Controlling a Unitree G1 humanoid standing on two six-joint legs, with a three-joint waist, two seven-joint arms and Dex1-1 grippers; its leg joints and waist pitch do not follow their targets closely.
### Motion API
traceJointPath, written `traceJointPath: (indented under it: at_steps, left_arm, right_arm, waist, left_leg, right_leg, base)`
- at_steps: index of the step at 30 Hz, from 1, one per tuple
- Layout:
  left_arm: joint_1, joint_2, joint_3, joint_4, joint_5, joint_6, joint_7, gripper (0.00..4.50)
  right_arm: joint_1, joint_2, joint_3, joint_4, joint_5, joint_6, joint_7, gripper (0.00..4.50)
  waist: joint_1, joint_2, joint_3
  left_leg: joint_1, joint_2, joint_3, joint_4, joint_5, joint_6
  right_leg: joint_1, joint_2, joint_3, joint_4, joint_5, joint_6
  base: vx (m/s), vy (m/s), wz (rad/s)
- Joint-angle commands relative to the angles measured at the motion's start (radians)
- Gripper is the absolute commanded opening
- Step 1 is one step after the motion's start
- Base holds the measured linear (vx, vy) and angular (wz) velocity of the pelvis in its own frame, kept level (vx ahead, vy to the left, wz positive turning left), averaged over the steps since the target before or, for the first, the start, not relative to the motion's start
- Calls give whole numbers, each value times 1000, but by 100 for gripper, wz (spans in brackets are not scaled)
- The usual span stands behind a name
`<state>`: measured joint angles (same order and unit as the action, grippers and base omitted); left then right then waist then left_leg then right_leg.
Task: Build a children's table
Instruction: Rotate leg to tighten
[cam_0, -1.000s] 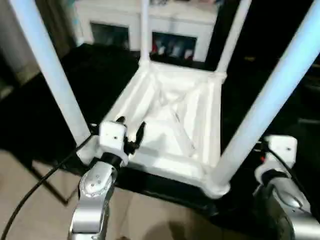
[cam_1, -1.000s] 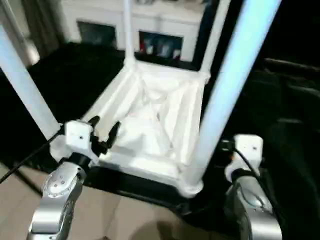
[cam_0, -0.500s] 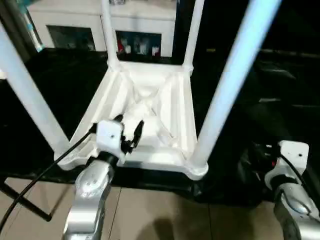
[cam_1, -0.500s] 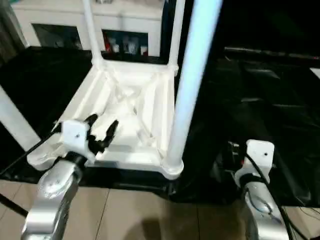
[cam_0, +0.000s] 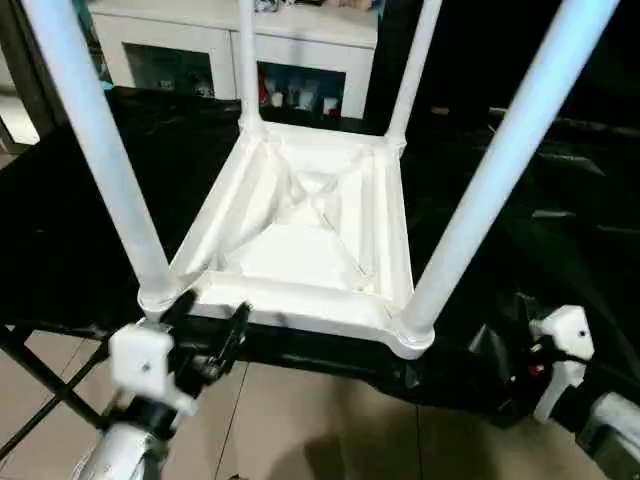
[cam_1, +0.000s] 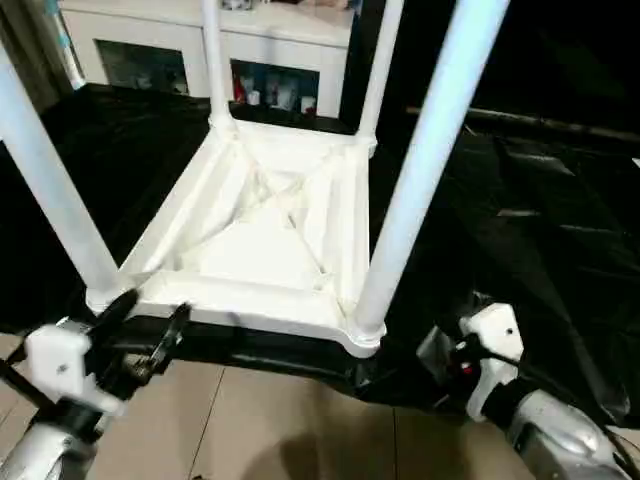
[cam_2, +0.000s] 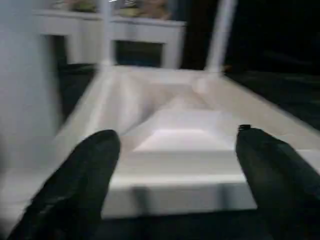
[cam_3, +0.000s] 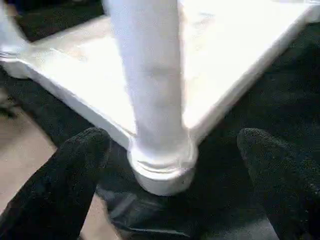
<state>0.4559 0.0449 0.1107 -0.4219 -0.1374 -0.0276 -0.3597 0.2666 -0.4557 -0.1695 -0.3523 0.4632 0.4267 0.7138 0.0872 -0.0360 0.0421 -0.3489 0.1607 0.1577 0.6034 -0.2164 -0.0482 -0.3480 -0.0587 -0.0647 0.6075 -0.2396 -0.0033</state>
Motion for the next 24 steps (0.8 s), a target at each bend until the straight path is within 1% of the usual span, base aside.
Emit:
traceJointPath:
  at_steps: [1,2,4,5,6,7,8,9,10,11,12,13,14,16,18,19,20,22,24]
  left_arm:
    - [12,-5,38,-7,36,-17,52,435]
    - [12,-3,48,-1,52,-11,68,435]
    - [-23,9,73,19,40,35,101,435]
    - [-48,18,84,30,28,54,112,435]
    - [-59,22,88,34,23,61,115,435]
    - [-90,34,99,49,9,81,119,435]
    - [-113,43,107,60,-2,91,118,435]
    - [-138,50,119,74,-11,104,121,435]
    - [-161,58,132,88,-19,115,125,435]
    - [-184,69,144,105,-26,125,128,435]
    - [-186,69,146,106,-26,126,129,435]
    - [-218,81,168,132,-41,149,136,435]
    - [-230,86,176,143,-49,157,138,435]
    - [-269,110,193,173,-80,185,124,435]
    - [-296,131,194,192,-95,203,104,435]
    - [-324,152,186,214,-96,213,84,435]
    - [-336,158,179,226,-92,215,76,435]
    - [-367,172,156,258,-69,217,65,435]
    - [-378,178,148,267,-57,217,67,435]
  right_arm:
    - [-2,-22,-14,-23,35,12,39,450]
    - [-4,-21,-11,-22,35,11,40,450]
    - [-9,-20,-5,-16,41,4,41,450]
    - [-11,-12,-5,-11,38,-3,39,450]
    - [-12,-8,-5,-7,36,-7,36,450]
    - [-17,4,-5,1,31,-15,26,450]
    - [-16,5,-2,2,29,-16,25,450]
    - [-14,3,-1,0,34,-15,26,450]
    - [-12,3,1,-3,41,-12,29,450]
    - [-10,2,4,-5,45,-12,32,450]
    - [-10,2,4,-5,45,-11,32,450]
    - [-6,2,11,-10,52,-7,39,450]
    - [-5,1,14,-12,54,-5,42,450]
    - [1,-2,21,-20,58,3,51,450]
    - [4,-3,23,-24,58,6,56,450]
    - [7,-5,23,-23,58,6,63,450]
    - [8,-8,22,-22,61,6,69,450]
    - [7,-18,23,-18,57,1,75,450]
    - [2,-20,24,-16,53,-4,69,450]
  waist:
    - [3,-2,-14]
    - [5,-1,-14]
    - [8,-4,-16]
    - [12,-4,-16]
    - [14,-4,-16]
    - [17,-3,-20]
    - [19,-1,-21]
    - [21,1,-23]
    - [22,2,-26]
    - [23,3,-27]
    - [24,3,-28]
    - [25,2,-30]
    - [26,3,-30]
    - [26,3,-31]
    - [28,4,-30]
    - [27,4,-27]
    - [26,4,-27]
    - [27,5,-27]
    - [28,8,-28]
  left_leg:
    - [-1,80,-39,-100,-381,14]
    - [0,80,-39,-99,-364,16]
    - [0,80,-38,-99,-338,19]
    - [5,78,-35,-95,-327,23]
    - [8,78,-34,-95,-324,23]
    - [9,78,-33,-94,-302,24]
    - [1,79,-36,-98,-274,26]
    - [-1,80,-37,-98,-257,25]
    - [0,79,-36,-95,-238,26]
    - [0,79,-36,-95,-229,28]
    - [0,79,-36,-94,-222,29]
    - [0,80,-35,-92,-204,35]
    - [1,78,-34,-91,-192,41]
    - [-1,79,-35,-91,-181,46]
    - [2,77,-33,-91,-195,44]
    - [3,78,-34,-96,-228,37]
    - [4,78,-35,-97,-236,34]
    - [5,80,-35,-98,-242,26]
    - [5,81,-36,-98,-242,22]
  right_leg:
    - [6,-101,63,-111,-402,-75]
    - [3,-100,65,-111,-400,-71]
    - [4,-99,64,-107,-375,-72]
    - [-1,-97,65,-107,-363,-74]
    - [-3,-97,66,-107,-360,-76]
    - [-1,-96,66,-103,-327,-83]
    - [6,-94,63,-96,-285,-91]
    - [9,-94,61,-91,-250,-94]
    - [10,-93,62,-87,-204,-102]
    - [11,-93,62,-85,-182,-106]
    - [13,-94,61,-83,-164,-111]
    - [16,-94,61,-78,-122,-122]
    - [16,-94,60,-77,-104,-128]
    - [19,-96,59,-75,-91,-135]
    - [16,-94,59,-78,-115,-134]
    - [16,-97,59,-83,-169,-130]
    - [15,-97,59,-84,-188,-125]
    - [15,-99,60,-87,-208,-120]
    - [15,-100,61,-85,-197,-120]
  base:
    - [0,0,0]
    - [0,0,0]
    - [0,0,0]
    - [0,0,0]
    - [0,0,0]
    - [0,0,0]
    - [0,0,0]
    - [0,0,0]
    - [0,0,0]
    - [0,0,0]
    - [0,0,0]
    - [0,0,0]
    - [0,0,0]
    - [0,0,0]
    - [0,0,0]
    - [0,0,0]
    - [0,0,0]
    - [0,0,0]
    - [0,0,0]
